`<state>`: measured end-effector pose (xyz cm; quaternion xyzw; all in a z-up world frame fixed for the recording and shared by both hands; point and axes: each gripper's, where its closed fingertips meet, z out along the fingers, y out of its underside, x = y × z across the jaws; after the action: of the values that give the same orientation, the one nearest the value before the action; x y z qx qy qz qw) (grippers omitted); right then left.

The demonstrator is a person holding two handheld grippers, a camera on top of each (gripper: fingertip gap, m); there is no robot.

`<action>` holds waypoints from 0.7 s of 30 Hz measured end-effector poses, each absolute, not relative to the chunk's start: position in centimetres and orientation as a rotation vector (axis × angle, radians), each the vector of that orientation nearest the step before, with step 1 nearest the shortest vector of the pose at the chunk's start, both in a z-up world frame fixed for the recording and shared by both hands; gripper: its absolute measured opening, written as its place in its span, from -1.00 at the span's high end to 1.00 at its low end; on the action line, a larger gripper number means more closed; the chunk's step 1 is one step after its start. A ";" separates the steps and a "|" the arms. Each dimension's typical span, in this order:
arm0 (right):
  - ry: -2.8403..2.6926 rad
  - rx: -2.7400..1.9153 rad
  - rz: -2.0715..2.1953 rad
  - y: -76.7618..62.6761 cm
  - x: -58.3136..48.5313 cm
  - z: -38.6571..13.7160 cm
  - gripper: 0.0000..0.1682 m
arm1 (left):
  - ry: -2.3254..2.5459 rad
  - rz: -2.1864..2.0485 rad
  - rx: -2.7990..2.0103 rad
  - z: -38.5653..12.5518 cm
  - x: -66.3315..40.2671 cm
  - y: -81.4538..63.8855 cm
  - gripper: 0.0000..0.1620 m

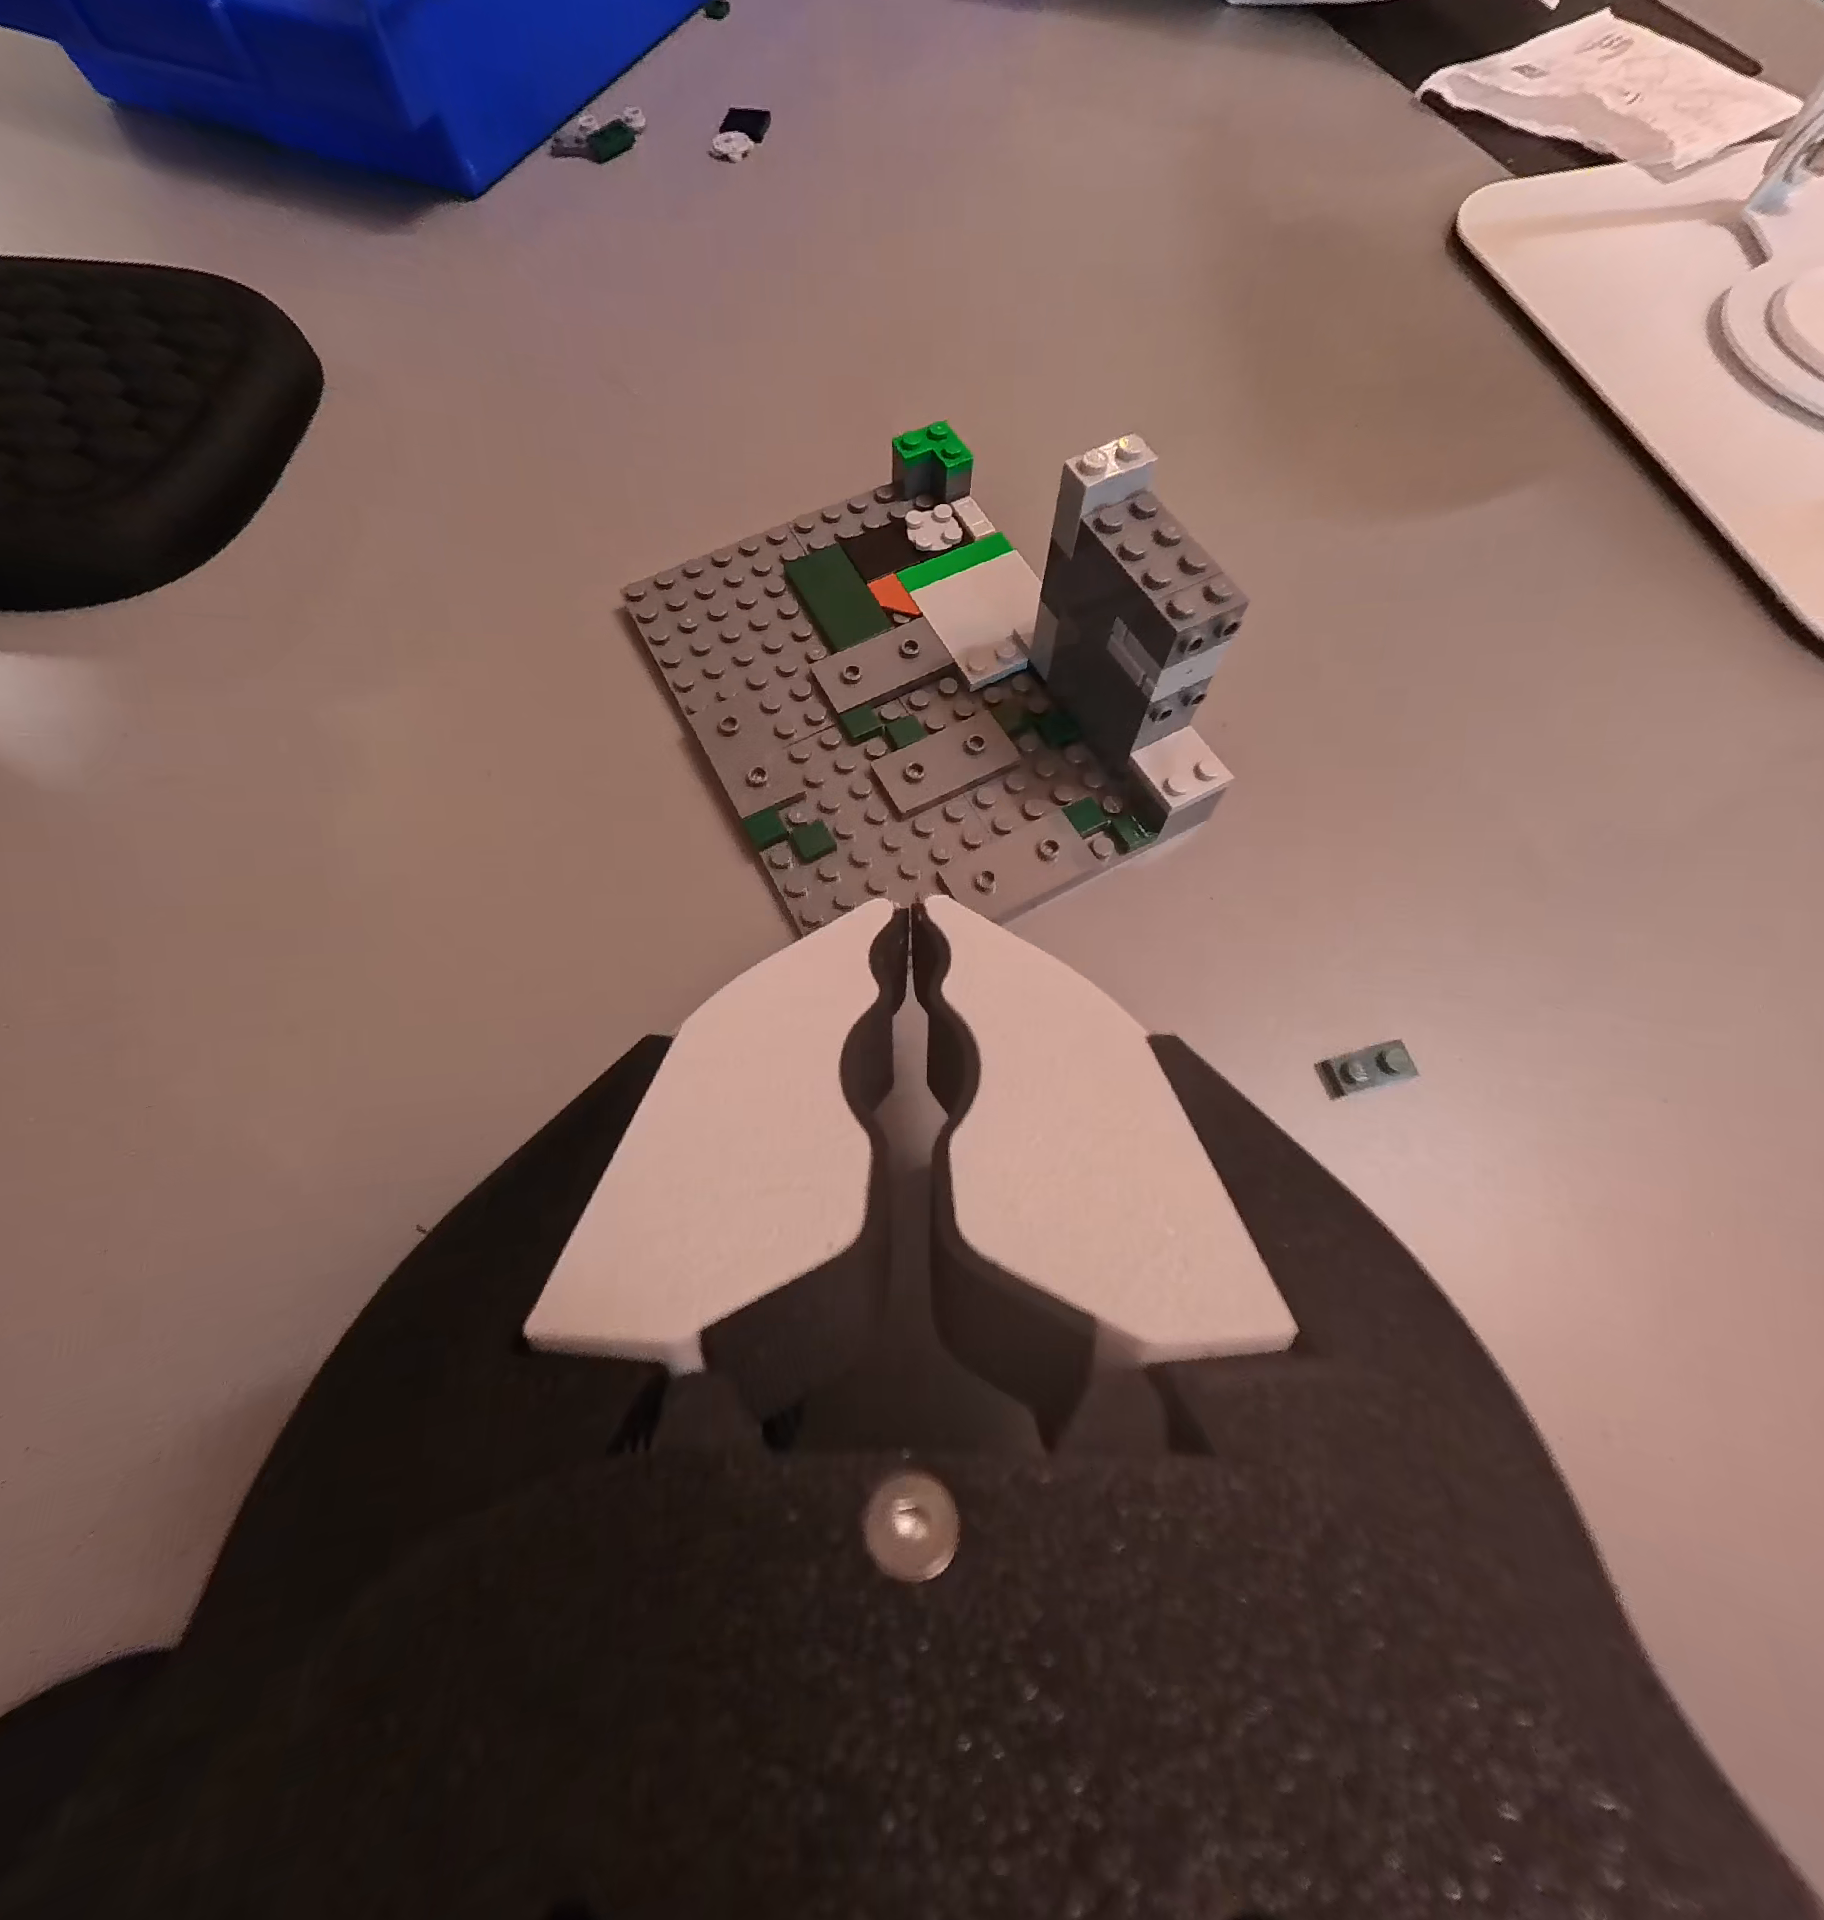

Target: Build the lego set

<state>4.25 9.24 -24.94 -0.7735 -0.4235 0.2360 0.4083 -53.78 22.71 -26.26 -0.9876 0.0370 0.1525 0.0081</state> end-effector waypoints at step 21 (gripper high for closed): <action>-1.068 -1.953 0.588 9.0 4.5 -25.0 1.00 | 0.308 0.122 -2.979 -24.5 -48.8 23.8 1.00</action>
<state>4.46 9.05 -25.03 -0.7746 -0.4237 0.2333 0.4074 -48.80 23.78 -24.53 -0.9913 0.1026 0.0406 0.0723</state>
